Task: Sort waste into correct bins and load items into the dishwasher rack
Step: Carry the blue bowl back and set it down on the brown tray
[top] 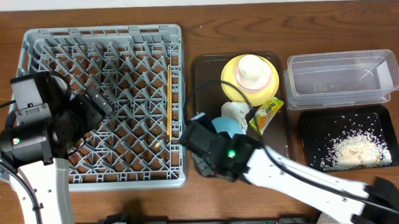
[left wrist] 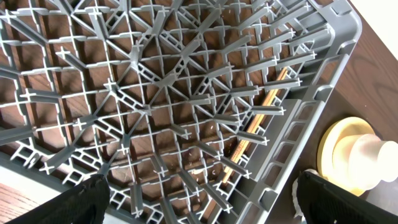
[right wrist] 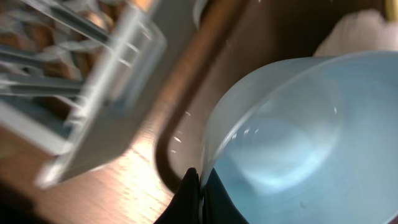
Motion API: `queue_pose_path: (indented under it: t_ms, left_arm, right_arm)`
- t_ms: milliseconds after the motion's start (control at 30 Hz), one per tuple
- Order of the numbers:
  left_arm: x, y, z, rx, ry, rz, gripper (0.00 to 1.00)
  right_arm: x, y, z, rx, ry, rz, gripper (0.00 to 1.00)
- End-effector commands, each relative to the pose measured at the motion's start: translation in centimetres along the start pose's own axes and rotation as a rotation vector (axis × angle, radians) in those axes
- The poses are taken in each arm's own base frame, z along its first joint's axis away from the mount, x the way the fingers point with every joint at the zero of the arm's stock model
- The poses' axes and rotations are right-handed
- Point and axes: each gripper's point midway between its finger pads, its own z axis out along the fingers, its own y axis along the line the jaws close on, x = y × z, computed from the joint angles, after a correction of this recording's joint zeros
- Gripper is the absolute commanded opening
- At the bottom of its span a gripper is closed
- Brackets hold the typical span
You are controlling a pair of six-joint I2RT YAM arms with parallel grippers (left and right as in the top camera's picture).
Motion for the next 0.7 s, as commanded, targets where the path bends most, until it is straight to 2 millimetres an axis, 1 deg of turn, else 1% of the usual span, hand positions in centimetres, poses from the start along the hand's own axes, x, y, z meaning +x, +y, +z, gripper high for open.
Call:
queue_pose_path:
  t_ms: [0, 67, 133, 300, 400, 467, 533, 567, 667]
  left_arm:
    - [-0.4, 0.0, -0.3, -0.003, -0.012, 0.003, 0.97]
    - [-0.4, 0.0, -0.3, -0.003, -0.012, 0.003, 0.97]
    - [-0.4, 0.0, -0.3, -0.003, -0.012, 0.003, 0.97]
    - [-0.4, 0.0, -0.3, -0.003, -0.012, 0.003, 0.97]
    - [-0.4, 0.0, -0.3, -0.003, -0.012, 0.003, 0.97]
    - [-0.4, 0.0, -0.3, -0.003, -0.012, 0.003, 0.97]
    - [-0.4, 0.0, -0.3, -0.003, -0.012, 0.003, 0.97]
    - [-0.4, 0.0, -0.3, -0.003, -0.012, 0.003, 0.97]
    - [-0.4, 0.0, -0.3, -0.003, -0.012, 0.003, 0.97]
  right_arm:
    - [0.2, -0.5, 1.4, 0.063, 0.017, 0.041, 0.01]
    - [0.8, -0.2, 2.2, 0.055, 0.05, 0.038, 0.01]
    - [1.0, -0.1, 2.4, 0.052, 0.063, 0.036, 0.01]
    - [1.6, 0.3, 2.4, 0.028, 0.094, 0.035, 0.01]
    - [2.1, 0.2, 2.3, 0.029, 0.116, 0.033, 0.02]
    - [2.4, 0.4, 2.3, 0.019, 0.129, 0.033, 0.06]
    - [2.6, 0.5, 2.3, 0.01, 0.139, 0.033, 0.18]
    - [2.6, 0.5, 2.3, 0.009, 0.14, 0.033, 0.21]
    - [2.1, 0.5, 2.0, 0.007, 0.126, 0.03, 0.28]
